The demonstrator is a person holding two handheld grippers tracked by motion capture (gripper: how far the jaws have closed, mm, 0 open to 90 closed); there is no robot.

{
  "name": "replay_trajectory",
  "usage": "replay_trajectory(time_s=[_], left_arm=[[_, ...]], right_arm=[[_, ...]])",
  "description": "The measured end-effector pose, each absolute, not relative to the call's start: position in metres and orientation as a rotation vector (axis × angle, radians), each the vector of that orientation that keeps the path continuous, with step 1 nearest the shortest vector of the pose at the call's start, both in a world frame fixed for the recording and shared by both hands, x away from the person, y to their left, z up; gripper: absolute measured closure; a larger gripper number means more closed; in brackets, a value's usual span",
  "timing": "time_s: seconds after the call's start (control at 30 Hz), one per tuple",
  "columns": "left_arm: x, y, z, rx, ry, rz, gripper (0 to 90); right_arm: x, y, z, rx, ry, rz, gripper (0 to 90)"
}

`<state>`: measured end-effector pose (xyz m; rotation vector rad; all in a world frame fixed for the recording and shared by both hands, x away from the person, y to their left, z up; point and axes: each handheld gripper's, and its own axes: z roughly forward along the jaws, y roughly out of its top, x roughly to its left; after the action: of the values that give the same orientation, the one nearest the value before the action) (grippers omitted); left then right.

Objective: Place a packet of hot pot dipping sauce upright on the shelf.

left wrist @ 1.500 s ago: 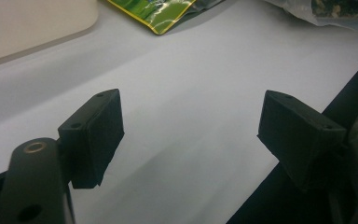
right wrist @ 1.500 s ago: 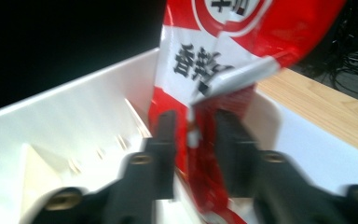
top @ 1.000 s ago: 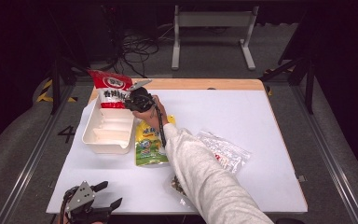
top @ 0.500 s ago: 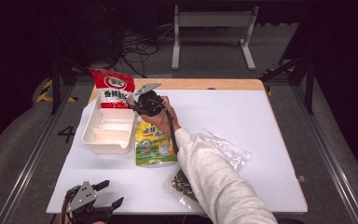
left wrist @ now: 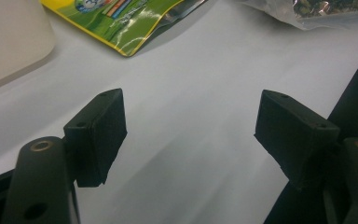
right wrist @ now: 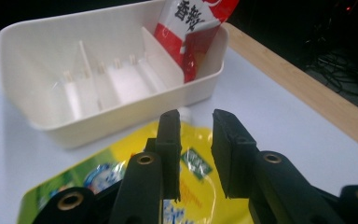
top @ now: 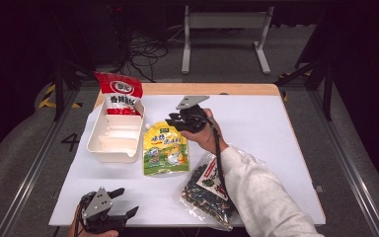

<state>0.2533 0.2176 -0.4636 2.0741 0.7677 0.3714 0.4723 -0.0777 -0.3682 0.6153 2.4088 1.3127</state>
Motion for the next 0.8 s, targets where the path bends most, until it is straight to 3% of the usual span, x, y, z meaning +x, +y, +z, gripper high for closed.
replay_trajectory(time_s=[0.27, 0.8], left_arm=[[0.265, 0.200, -0.463, 2.111, 0.711, 0.344, 25.7], [0.282, 0.187, -0.464, 2.137, 0.668, 0.325, 26.2]], right_arm=[[0.430, -0.142, -0.375, 0.599, 2.379, 1.336, 71.4], [0.388, -0.228, -0.398, 0.702, 2.327, 1.277, 70.2]])
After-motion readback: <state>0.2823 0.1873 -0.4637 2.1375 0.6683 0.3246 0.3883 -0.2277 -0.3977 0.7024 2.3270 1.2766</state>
